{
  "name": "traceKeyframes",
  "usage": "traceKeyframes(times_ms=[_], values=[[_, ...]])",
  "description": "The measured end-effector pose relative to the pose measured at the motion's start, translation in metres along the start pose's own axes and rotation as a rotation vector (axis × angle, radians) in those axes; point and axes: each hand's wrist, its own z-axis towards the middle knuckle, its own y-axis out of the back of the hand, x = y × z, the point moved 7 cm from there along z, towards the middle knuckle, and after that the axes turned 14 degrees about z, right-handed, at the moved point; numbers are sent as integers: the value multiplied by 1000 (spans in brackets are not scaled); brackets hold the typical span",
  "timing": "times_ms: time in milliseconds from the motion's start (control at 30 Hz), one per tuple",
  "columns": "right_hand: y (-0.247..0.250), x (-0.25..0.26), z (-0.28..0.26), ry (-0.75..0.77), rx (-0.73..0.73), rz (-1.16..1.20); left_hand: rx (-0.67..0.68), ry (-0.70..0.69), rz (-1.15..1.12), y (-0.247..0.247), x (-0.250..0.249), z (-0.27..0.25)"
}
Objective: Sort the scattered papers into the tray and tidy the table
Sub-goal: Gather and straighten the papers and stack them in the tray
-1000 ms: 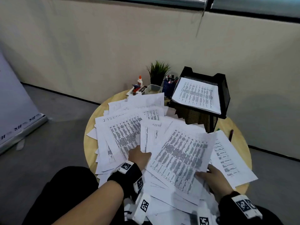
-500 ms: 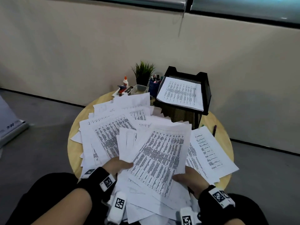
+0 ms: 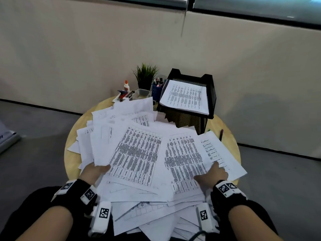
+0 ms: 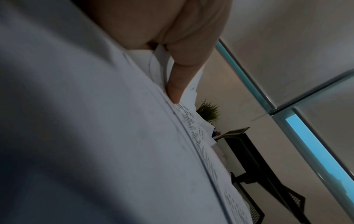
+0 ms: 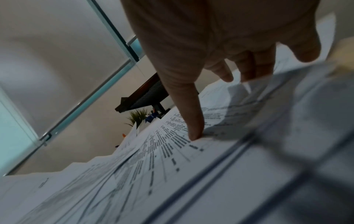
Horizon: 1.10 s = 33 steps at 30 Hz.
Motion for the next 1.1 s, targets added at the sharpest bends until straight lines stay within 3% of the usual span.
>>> traceKeyframes(times_ms=[267,400,600,700,867,1100], values=[[29,14,-11,199,-6,162,-84,21,-45,2,5,-1],[69,24,-38,295,-37,228,-57,-4,-32,-1,-3,-10],[166,34,-83,459,-304,345,36,-3,-25,-14,-7,-20],[188,35,-85,484,-307,510,132,-9,-19,-30,-10,-30],[126,26,-68,370,-43,815,217,-11,1,-51,-12,-45],[3,14,-69,182,141,766,236,-48,-125,-60,-11,-51]])
